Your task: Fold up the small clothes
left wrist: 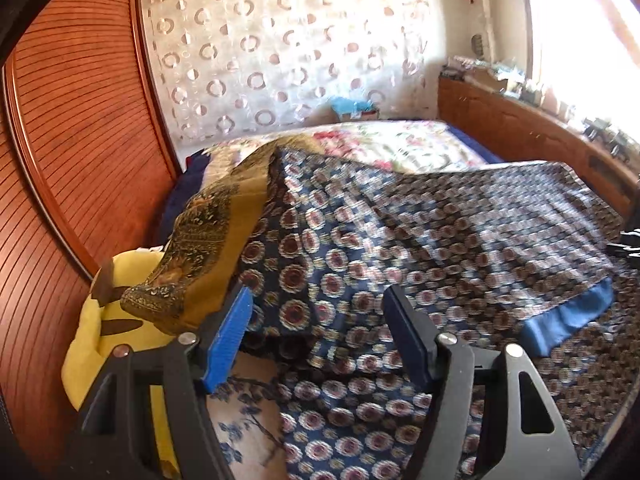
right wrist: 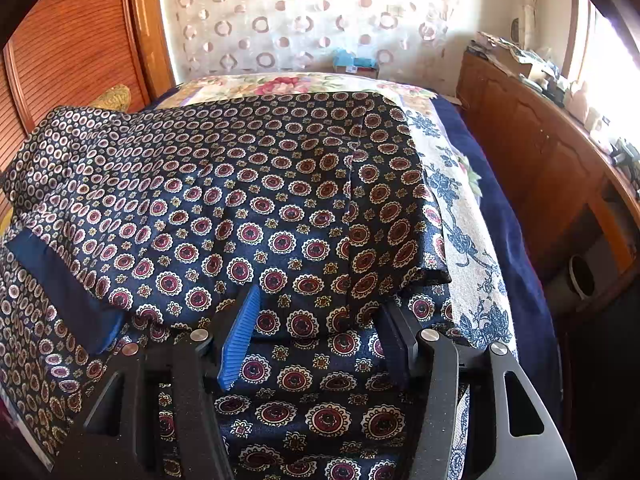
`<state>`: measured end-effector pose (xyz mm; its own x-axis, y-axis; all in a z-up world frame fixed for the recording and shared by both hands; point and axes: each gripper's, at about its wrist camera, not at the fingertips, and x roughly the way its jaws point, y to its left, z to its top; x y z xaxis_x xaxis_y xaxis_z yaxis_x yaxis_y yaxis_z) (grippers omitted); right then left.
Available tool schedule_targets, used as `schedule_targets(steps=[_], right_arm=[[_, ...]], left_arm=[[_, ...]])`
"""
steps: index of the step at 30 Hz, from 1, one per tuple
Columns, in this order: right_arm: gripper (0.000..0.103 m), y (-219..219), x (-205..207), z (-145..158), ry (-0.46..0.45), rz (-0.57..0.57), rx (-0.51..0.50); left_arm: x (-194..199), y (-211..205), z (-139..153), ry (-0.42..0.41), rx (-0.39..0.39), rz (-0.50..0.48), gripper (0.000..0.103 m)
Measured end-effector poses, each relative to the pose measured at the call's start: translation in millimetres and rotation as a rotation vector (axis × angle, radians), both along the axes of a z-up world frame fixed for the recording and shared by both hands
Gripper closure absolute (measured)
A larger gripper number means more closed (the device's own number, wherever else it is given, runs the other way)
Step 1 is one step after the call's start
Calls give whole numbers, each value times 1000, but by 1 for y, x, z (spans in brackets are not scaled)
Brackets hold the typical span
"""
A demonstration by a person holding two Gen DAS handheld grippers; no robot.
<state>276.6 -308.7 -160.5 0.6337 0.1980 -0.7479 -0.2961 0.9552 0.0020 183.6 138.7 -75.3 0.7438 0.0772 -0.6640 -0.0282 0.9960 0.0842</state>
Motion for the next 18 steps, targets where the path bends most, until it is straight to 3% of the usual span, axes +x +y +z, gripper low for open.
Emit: schedule_targets(steps=[2, 3, 4, 8, 15, 16, 17, 18], right_arm=[[45, 0, 0, 0, 0, 0, 0], [45, 0, 0, 0, 0, 0, 0], [45, 0, 0, 0, 0, 0, 0], [45, 0, 0, 0, 0, 0, 0], [45, -2, 0, 1, 2, -17, 6], [50, -4, 1, 2, 8, -26, 17], [69, -4, 3, 4, 14, -29, 18], [80, -7, 4, 6, 19, -27, 29]], left_arm=[[8, 5, -6, 29, -2, 13, 64], [11, 7, -8, 42, -4, 16, 69], [13, 10, -12, 57, -4, 17, 84], [17, 11, -13, 81, 25, 15, 102], [-11, 3, 21, -15, -66, -43, 103], [-15, 2, 25, -27, -77, -53, 103], [-17, 1, 29, -34, -83, -58, 103], [-21, 0, 34, -45, -100, -68, 103]])
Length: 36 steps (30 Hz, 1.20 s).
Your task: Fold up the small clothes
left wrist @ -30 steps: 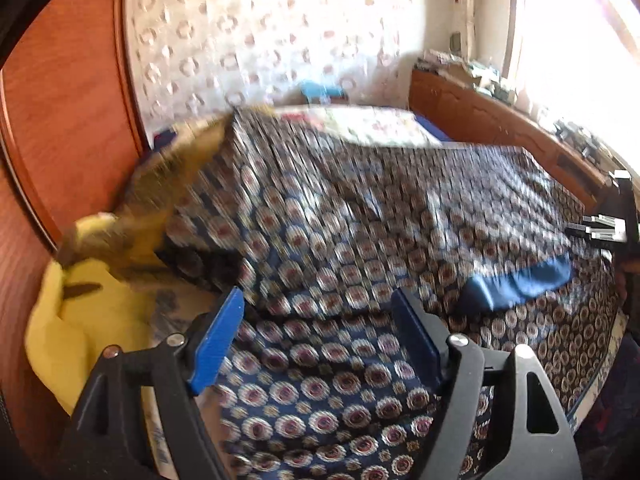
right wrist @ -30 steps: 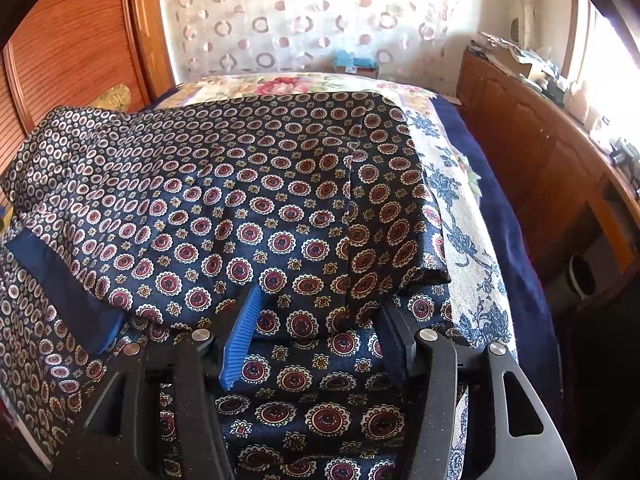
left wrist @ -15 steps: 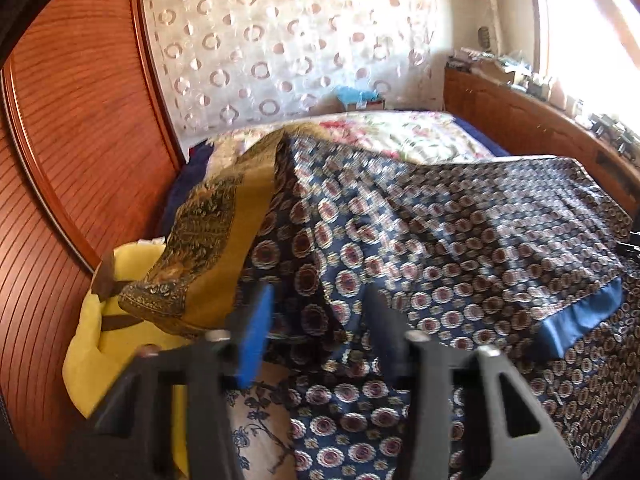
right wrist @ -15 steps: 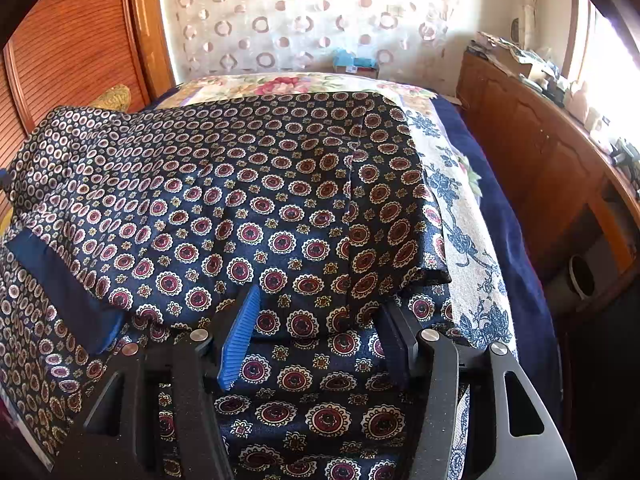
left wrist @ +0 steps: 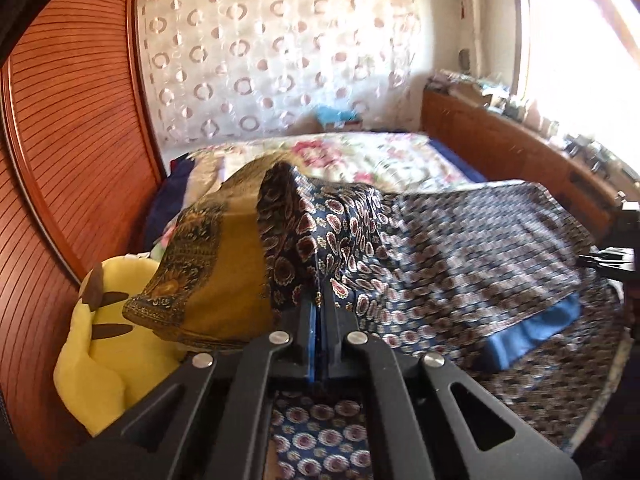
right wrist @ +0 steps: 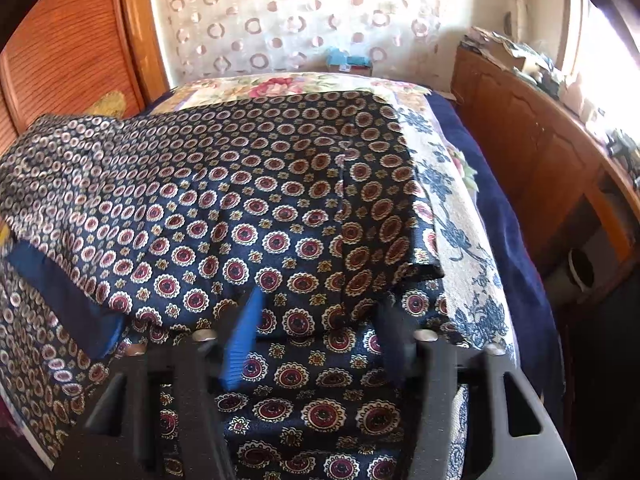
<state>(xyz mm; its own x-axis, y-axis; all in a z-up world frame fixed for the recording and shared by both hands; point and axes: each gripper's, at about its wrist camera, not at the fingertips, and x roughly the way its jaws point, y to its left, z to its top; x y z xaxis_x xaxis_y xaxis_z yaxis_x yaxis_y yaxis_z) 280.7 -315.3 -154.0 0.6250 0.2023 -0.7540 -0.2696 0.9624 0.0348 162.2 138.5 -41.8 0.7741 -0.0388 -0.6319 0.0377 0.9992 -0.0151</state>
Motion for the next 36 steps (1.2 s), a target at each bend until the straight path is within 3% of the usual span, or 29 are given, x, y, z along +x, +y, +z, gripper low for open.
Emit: schedule_targets(steps=[3, 12, 21, 25, 30, 36], right_arm=[[100, -8, 1, 8, -11, -7, 70], [102, -29, -36, 48, -147, -3, 178], [102, -62, -70, 82, -218, 0, 190], [102, -71, -89, 69, -179, -9, 208], [102, -67, -98, 33, -101, -23, 153], [102, -65, -100, 18, -73, -37, 118]], left_arm=[[-10, -6, 10, -23, -24, -37, 103], [-41, -2, 24, -58, -100, -63, 103], [-77, 12, 3, 6, -170, -54, 103], [-94, 8, -30, 71, -89, -19, 103], [-99, 14, -61, 139, -106, 14, 103], [-101, 16, -63, 133, -141, 10, 103]])
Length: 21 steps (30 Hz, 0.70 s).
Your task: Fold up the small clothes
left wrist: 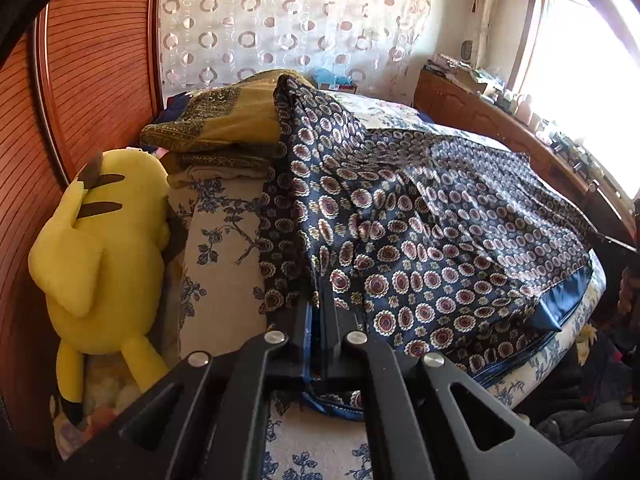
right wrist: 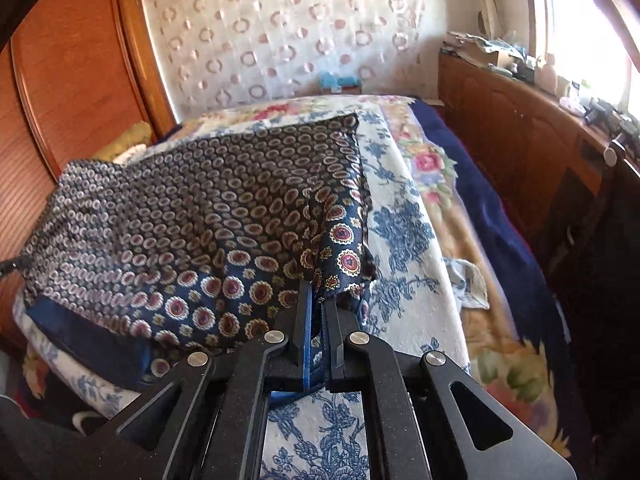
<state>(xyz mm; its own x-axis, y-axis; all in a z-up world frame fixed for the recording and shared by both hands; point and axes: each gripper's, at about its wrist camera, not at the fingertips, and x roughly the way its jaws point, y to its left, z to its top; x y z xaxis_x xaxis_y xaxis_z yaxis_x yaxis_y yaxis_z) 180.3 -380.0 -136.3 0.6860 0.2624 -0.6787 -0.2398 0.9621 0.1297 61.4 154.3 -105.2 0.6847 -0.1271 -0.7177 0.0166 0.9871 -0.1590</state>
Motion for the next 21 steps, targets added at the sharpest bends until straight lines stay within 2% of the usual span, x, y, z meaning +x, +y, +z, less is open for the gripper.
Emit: schedule_targets(steps=[1, 3, 4, 5, 7, 9, 11, 14, 17, 21], right_arm=[[101, 0, 0, 0, 1, 4, 6], [101, 0, -4, -1, -4, 7, 1], [101, 1, -5, 0, -7, 8, -7], [100, 2, -7, 0, -9, 8, -11], [98, 2, -13, 2, -13, 13, -12], [91, 2, -18, 5, -21, 13, -19], [79, 0, -24, 10, -36, 12, -20], [70, -5, -33, 16, -56, -1, -35], [69, -10, -35, 15, -61, -11, -59], [69, -12, -29, -2, -12, -18, -69]], left_arm=[[0, 0, 1, -3, -6, -3, 103], [-1, 0, 3, -8, -13, -6, 91], [-2, 0, 4, -13, -12, -6, 77], [-3, -1, 6, -20, -13, -6, 68], [-4, -2, 7, -19, -10, -4, 65], [-5, -5, 8, -26, -5, -10, 59], [-5, -6, 6, -23, 1, -10, 52], [-3, -2, 2, -13, -6, 4, 50], [-2, 2, -3, -6, -8, 29, 50], [-1, 5, -8, 4, -13, 38, 50]])
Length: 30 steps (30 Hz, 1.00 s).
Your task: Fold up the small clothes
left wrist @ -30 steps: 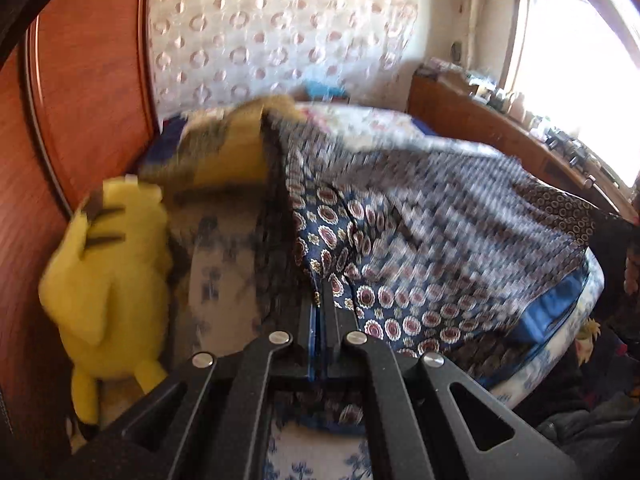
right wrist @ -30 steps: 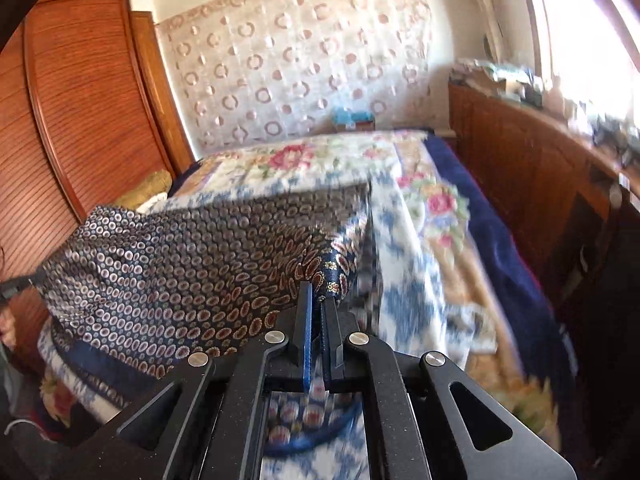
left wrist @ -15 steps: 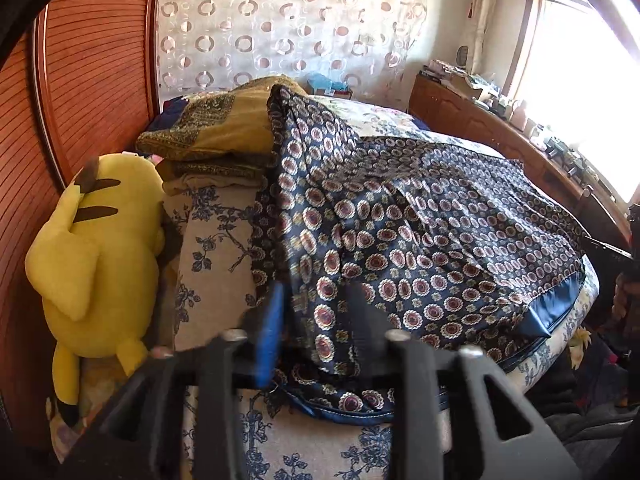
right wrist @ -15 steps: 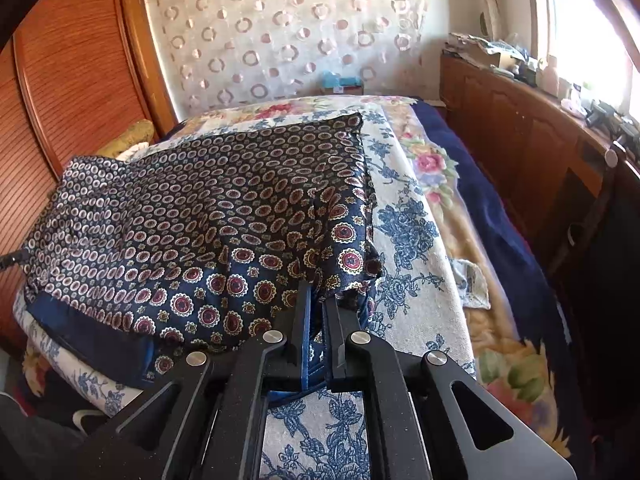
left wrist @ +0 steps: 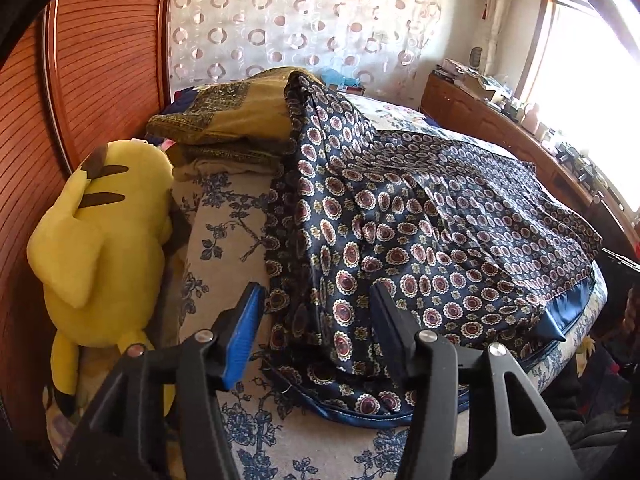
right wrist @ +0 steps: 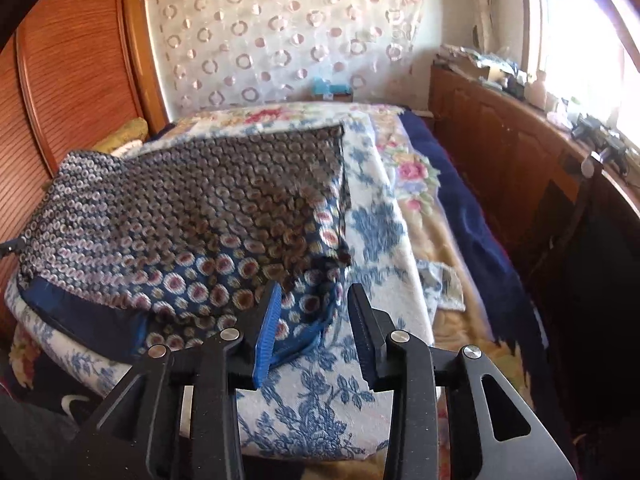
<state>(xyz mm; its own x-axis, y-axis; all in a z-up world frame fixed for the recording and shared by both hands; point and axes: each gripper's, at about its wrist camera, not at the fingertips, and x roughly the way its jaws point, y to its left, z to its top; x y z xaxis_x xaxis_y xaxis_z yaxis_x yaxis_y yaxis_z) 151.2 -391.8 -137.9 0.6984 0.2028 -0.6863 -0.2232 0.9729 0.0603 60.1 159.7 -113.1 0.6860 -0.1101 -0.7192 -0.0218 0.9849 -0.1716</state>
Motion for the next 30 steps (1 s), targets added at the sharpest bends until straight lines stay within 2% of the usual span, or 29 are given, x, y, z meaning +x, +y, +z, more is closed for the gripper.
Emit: schedule_targets(steps=[8, 9, 10, 11, 13, 19, 26, 30], right_arm=[[71, 4, 18, -24, 48, -15, -23], [76, 5, 18, -26, 47, -13, -26], [89, 6, 17, -26, 41, -3, -31], [97, 8, 16, -26, 39, 11, -38], [102, 7, 11, -24, 26, 19, -38], [103, -16, -7, -11, -1, -35, -3], [103, -13, -8, -9, 1, -35, -13], [98, -10, -11, 1, -33, -41, -29]], left_arm=[[0, -2, -4, 12, 5, 3, 50], [1, -2, -4, 13, 6, 5, 50], [1, -2, -4, 14, 6, 6, 49], [2, -2, -5, 17, 6, 8, 49], [5, -1, -7, 22, 6, 12, 49], [9, 0, -13, 44, 9, 20, 49], [11, 0, -18, 59, 16, 25, 49], [12, -1, -18, 61, 21, 27, 49]])
